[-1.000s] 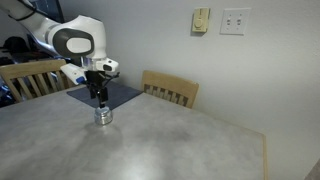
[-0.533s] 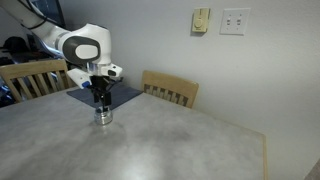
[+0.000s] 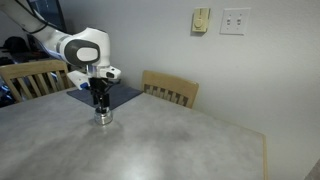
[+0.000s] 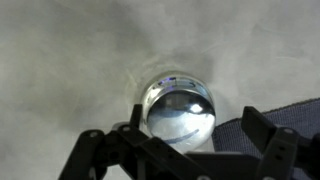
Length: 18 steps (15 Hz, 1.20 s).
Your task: Put the lid on the table
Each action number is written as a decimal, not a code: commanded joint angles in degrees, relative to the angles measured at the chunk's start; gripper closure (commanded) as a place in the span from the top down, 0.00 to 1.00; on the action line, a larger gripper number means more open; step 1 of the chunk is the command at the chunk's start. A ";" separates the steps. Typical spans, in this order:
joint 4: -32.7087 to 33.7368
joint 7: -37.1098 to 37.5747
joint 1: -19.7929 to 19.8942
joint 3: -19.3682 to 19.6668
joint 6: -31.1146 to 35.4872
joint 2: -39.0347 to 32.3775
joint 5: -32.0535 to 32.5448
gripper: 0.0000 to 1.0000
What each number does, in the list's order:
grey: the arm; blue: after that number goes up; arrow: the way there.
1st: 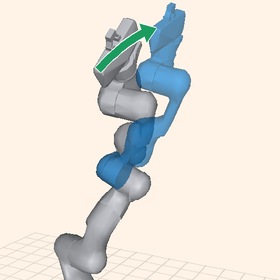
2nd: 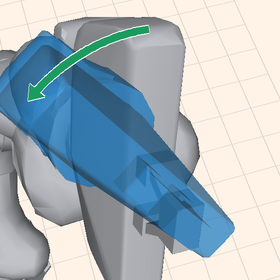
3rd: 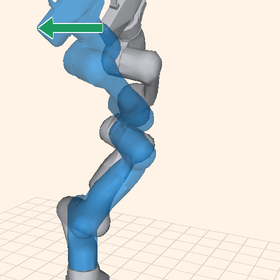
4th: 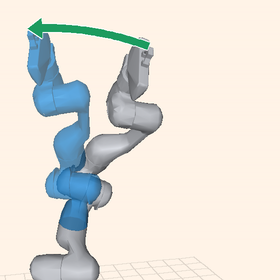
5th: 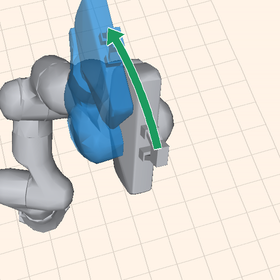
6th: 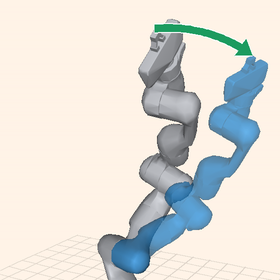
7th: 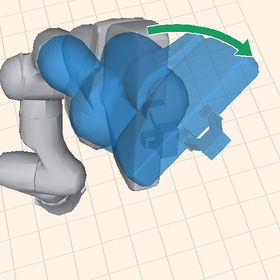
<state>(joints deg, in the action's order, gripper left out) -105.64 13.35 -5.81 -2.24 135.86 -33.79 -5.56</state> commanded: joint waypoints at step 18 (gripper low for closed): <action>5.99 4.61 -3.32 3.23 -8.03 -4.04 6.96 1.00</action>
<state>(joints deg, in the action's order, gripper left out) -101.65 17.49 -8.43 0.26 130.17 -36.86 0.39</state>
